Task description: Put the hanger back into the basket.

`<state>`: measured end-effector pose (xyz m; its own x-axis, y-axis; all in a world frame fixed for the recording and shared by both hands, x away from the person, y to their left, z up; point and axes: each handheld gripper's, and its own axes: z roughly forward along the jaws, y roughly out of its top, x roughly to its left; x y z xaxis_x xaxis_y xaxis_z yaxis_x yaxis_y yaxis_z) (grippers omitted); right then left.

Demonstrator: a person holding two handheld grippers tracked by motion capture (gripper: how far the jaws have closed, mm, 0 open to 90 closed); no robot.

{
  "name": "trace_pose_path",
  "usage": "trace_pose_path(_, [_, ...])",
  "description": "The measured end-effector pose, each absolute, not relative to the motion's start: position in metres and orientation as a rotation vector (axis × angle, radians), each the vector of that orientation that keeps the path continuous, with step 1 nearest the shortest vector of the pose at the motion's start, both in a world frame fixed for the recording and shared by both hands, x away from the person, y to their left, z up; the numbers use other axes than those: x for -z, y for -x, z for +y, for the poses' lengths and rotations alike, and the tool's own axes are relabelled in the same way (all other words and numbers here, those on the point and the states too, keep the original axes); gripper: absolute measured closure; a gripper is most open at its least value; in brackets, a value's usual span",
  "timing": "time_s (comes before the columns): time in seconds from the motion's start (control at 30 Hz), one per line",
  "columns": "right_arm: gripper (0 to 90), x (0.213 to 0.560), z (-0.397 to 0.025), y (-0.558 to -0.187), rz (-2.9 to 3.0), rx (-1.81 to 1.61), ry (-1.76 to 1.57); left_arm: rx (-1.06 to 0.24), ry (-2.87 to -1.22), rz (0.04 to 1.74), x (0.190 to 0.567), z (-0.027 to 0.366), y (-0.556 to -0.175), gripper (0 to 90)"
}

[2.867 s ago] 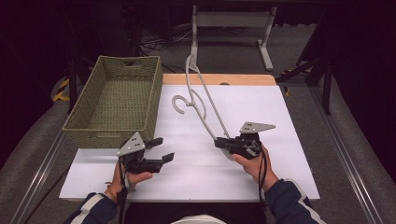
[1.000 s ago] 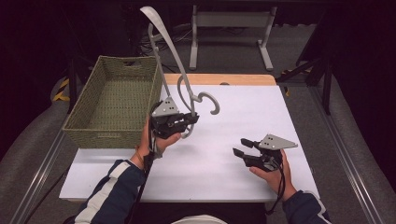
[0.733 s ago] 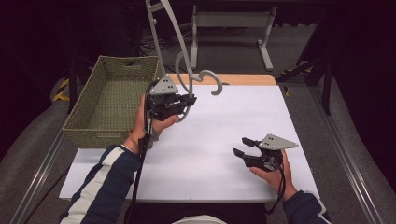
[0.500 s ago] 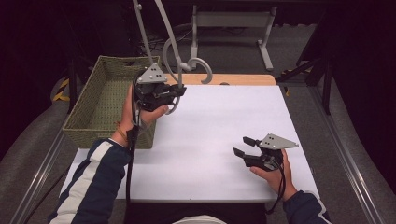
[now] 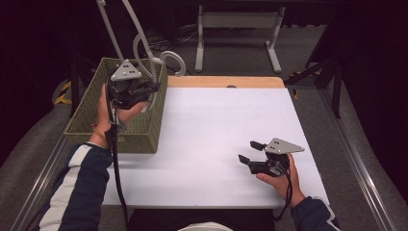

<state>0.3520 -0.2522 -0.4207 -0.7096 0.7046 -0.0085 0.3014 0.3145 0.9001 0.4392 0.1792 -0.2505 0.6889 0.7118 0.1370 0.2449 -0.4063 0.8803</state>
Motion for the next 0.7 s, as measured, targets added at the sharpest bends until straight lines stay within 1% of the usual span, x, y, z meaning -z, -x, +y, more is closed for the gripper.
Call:
trace_pose_path(0.13, [30.4, 0.421, -0.252, -0.353, 2.192, -1.359, -0.894, -0.65, -1.998, 0.793, 0.257, 0.195, -0.445, 82.1])
trace_pose_path(0.33, [30.0, 0.422, -0.251, -0.353, 2.199, -1.354, -0.895, -0.652, -2.044, 0.861, 0.281, 0.218, -0.455, 82.1])
trace_pose_path(0.57, [29.7, 0.425, -0.249, -0.354, 2.215, -1.344, -0.9, -0.613, -2.113, 0.95, 0.311, 0.239, -0.465, 82.1])
trace_pose_path(0.7, [29.6, 0.425, -0.249, -0.355, 2.22, -1.341, -0.904, -0.609, -2.15, 0.989, 0.321, 0.247, -0.468, 82.1])
